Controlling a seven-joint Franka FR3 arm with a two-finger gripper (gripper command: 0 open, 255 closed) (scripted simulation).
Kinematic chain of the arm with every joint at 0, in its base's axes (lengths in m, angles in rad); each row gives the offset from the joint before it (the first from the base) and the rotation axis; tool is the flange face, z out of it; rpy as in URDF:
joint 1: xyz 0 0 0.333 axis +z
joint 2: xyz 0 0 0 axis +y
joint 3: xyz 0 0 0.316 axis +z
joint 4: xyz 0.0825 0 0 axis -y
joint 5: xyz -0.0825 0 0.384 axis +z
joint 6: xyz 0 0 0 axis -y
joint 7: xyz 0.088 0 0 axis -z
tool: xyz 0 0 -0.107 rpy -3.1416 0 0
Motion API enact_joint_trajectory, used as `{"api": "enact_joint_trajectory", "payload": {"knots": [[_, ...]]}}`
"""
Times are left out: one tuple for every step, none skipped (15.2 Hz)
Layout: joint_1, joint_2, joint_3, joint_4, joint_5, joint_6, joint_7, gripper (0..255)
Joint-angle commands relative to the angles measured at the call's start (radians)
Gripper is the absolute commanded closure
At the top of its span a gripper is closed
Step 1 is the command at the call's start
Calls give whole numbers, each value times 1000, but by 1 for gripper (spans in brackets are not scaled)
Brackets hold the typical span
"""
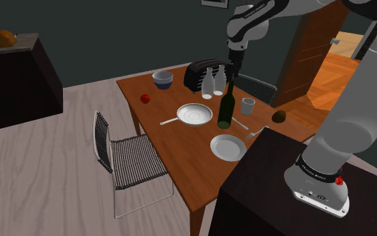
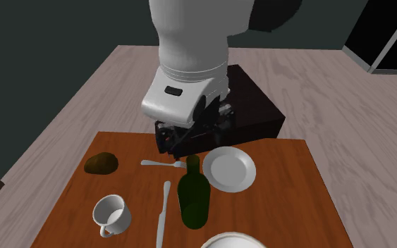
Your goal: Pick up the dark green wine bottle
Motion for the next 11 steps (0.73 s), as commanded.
{"api": "enact_joint_trajectory", "payload": {"knots": [[-10,69,-7,50,29,13,-36,0],[-11,75,-6,44,32,26,-38,0],[-12,82,-5,38,35,38,-40,0],[-12,89,-5,32,38,51,-43,0],[-13,96,-4,26,41,63,-45,0],[-14,103,-4,20,44,75,-47,0],[-14,110,-3,15,48,87,-50,0],[-15,118,-2,10,52,100,-53,0],[-15,122,-2,7,54,107,-54,0],[-15,122,-2,7,54,107,-54,0],[-15,121,-2,7,53,105,-55,255]]}}
